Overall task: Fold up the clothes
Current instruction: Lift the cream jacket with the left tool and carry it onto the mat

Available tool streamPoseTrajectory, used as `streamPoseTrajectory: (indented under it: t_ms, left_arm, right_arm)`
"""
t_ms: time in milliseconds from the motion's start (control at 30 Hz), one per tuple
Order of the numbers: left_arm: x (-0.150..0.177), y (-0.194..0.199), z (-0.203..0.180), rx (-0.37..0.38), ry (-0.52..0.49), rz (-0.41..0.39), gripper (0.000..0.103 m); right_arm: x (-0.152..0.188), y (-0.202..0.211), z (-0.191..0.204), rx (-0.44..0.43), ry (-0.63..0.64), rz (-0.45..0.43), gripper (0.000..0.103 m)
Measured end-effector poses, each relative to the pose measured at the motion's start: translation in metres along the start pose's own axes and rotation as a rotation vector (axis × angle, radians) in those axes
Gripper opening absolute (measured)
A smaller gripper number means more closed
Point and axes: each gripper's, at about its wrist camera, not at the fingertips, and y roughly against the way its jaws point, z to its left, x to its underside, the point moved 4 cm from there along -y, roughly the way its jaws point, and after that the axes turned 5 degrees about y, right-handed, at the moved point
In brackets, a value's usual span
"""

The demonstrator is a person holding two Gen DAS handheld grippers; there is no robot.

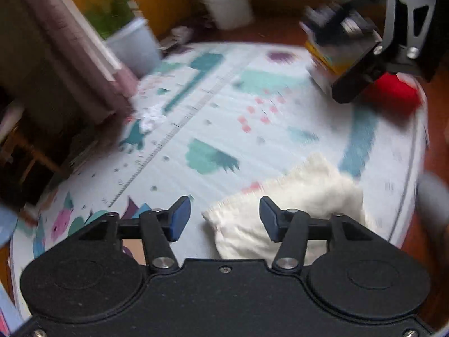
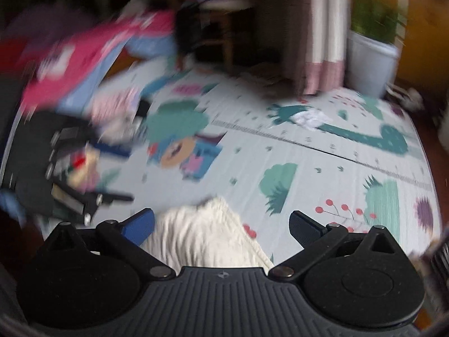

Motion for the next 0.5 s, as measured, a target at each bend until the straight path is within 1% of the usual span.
streamPoseTrajectory:
  t_ms: [67, 133, 200, 267, 333, 400, 500]
  left_arm:
    - [0.027, -0.014, -0.01, 0.006, -0.107, 0.041, 0.056]
    - [0.055, -0.026, -0.023, 0.025, -0.215, 0.075, 0.056]
    - [0.084, -0.037, -0.038, 0.044, -0.323, 0.104, 0.06]
    - [0.111, -0.049, -0.055, 0.056, -0.431, 0.131, 0.062]
    - [0.136, -0.058, -0.072, 0.066, -0.547, 0.13, 0.062]
    - [0.159, -0.063, -0.087, 0.066, -0.691, 0.108, 0.063]
    - [0.182, -0.065, -0.103, 0.076, -0.878, 0.037, 0.066]
  right_arm:
    - [0.016, -0.014, 0.027, -0.006, 0.118, 0.041, 0.094]
    - [0.042, -0.032, 0.06, -0.009, 0.248, 0.109, 0.091]
    - [0.067, -0.05, 0.092, -0.012, 0.377, 0.176, 0.089]
    - [0.097, -0.067, 0.123, -0.016, 0.515, 0.226, 0.081]
    - [0.125, -0.079, 0.15, -0.018, 0.645, 0.243, 0.078]
    - [0.152, -0.089, 0.175, -0.022, 0.772, 0.244, 0.078]
    - [0.19, -0.103, 0.202, -0.031, 0.929, 0.267, 0.078]
